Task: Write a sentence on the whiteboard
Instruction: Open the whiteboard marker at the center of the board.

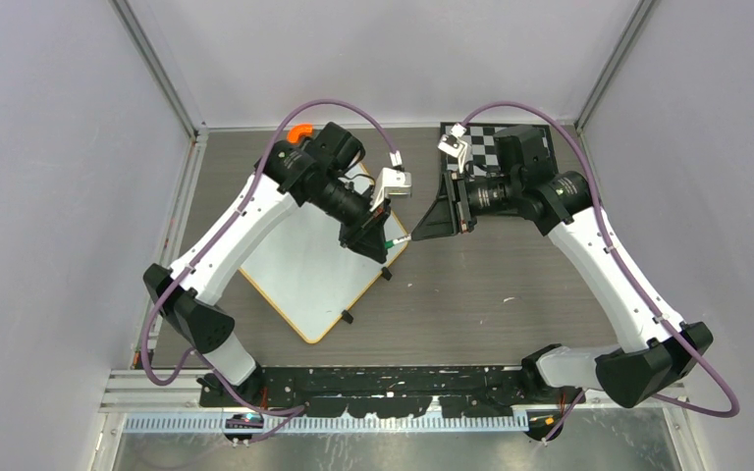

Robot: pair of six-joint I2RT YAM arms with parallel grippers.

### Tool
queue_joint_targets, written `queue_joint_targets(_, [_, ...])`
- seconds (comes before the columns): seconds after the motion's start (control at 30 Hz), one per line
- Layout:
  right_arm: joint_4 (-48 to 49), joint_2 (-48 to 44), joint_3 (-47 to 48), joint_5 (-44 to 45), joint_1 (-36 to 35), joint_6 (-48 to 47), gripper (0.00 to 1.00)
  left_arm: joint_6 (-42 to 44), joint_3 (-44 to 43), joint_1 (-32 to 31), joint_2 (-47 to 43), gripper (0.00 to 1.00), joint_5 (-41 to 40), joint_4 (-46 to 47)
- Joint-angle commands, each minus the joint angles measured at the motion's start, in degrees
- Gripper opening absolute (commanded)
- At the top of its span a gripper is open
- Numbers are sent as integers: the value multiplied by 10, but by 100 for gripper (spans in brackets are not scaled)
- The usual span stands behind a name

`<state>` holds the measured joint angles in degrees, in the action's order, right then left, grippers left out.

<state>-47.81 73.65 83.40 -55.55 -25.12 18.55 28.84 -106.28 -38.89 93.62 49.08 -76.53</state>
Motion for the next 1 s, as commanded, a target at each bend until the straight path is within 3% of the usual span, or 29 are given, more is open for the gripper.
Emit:
queue_joint_targets(0.0, [20, -11, 7, -16, -9, 4, 38, -26, -21, -2, -6, 0, 9, 31])
queue_joint_targets(0.43, [21, -1, 13, -16, -22, 0, 31, -23, -53, -13, 10, 0, 20, 16])
queue_joint_targets(0.73, [45, -1, 13, -5, -24, 19, 38, -14, -48, -27, 13, 0, 21, 8])
queue_joint_targets(0.97, [27, -5, 12, -1, -25, -7, 10, -25, -52, -27, 8, 0, 3, 15])
